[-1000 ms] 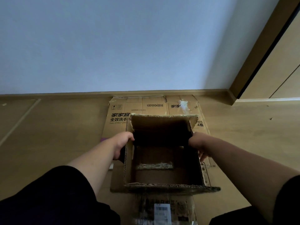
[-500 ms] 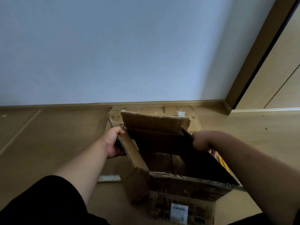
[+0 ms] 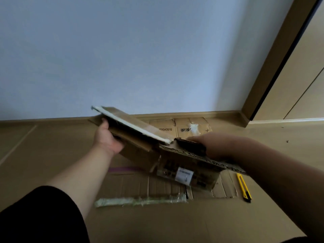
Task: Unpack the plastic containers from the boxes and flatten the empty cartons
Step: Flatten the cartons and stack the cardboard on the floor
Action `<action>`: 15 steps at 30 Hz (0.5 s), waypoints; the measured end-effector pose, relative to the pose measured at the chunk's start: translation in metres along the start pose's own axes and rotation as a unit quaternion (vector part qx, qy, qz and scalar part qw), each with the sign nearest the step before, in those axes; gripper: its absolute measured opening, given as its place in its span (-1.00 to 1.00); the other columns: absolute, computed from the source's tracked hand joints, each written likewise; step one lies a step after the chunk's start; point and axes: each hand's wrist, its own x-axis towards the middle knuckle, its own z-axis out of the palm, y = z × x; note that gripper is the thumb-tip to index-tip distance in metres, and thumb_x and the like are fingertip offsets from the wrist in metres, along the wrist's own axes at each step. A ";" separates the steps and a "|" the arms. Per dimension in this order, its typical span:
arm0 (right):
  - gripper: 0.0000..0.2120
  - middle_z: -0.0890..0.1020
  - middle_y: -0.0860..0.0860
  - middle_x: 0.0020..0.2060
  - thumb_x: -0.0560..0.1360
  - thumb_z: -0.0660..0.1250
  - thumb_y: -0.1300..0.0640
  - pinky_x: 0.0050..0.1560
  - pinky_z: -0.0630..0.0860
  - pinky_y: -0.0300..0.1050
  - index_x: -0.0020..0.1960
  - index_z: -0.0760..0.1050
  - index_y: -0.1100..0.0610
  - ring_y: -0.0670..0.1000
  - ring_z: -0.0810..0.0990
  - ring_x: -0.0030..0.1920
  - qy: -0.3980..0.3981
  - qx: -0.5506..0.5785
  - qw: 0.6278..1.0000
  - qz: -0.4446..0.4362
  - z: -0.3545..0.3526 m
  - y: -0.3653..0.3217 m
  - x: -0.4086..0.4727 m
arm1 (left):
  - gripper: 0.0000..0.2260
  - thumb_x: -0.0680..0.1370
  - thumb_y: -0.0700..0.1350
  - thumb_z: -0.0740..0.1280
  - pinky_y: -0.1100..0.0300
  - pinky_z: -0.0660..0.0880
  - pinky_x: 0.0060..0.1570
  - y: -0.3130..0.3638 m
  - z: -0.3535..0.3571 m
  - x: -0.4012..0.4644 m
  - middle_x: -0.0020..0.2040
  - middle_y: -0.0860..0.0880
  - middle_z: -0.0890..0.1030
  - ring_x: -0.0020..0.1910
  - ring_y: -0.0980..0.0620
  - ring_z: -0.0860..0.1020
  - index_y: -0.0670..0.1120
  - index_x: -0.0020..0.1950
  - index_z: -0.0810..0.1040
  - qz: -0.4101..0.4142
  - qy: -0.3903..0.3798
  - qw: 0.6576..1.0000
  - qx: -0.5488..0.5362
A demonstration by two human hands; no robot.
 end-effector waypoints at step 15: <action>-0.20 -0.02 -0.08 0.61 0.47 -0.17 -0.46 0.26 0.51 0.10 0.59 -0.27 -0.12 0.08 0.19 0.54 0.084 -0.143 0.984 -0.071 0.003 0.036 0.093 | -0.57 0.65 0.17 0.07 -0.25 0.52 0.12 0.000 0.039 0.093 0.20 -0.22 0.62 0.24 -0.27 0.53 -0.07 0.33 0.50 0.038 -0.020 0.997 -0.066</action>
